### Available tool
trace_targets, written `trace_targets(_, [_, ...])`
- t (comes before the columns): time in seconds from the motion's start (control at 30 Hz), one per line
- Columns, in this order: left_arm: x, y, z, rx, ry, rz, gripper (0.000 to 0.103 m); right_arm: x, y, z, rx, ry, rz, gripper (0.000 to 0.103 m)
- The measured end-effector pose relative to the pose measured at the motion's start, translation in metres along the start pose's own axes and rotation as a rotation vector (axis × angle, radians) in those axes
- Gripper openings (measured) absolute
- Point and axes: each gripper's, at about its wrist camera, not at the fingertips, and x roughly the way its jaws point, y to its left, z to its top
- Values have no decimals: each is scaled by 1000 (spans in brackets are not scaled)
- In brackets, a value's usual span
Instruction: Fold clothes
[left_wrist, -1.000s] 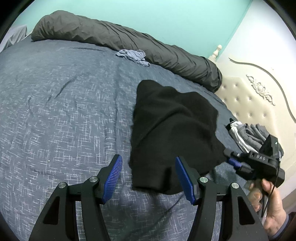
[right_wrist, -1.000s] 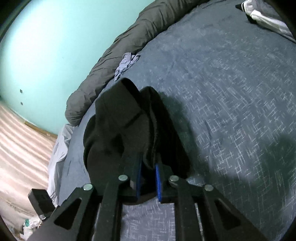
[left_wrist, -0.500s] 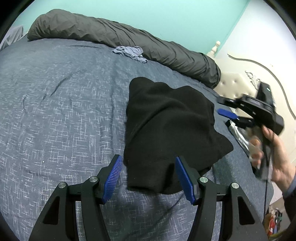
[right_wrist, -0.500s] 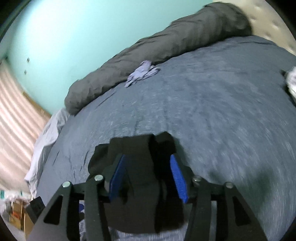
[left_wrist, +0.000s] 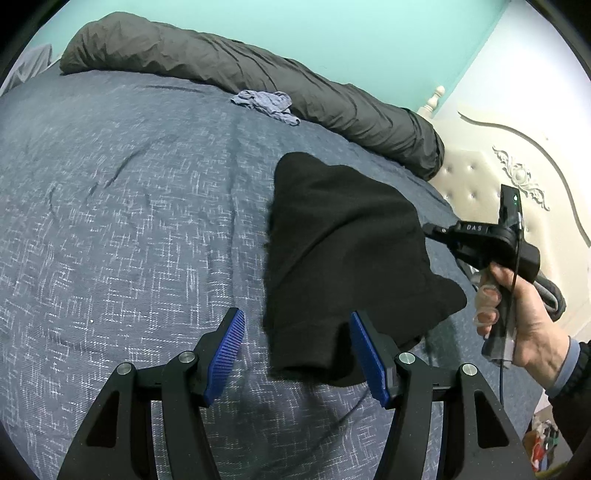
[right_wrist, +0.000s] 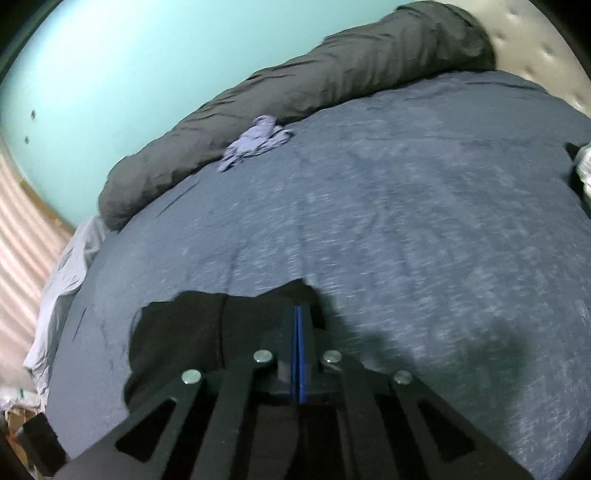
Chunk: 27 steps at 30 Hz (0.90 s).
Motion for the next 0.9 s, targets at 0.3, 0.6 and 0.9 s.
trace_targets(0.3, [0,5,0,-22,11,-8,63,13,3,8,-13,84,-34,0])
trace_targets(0.6, [-18,28,10,-76,-26,24,63,-47,3,-40,134,-15,8,34])
trace_targets(0.9, [-54,58,11,-106,-71,64,63,-82,39,-138,139,-58,75,37])
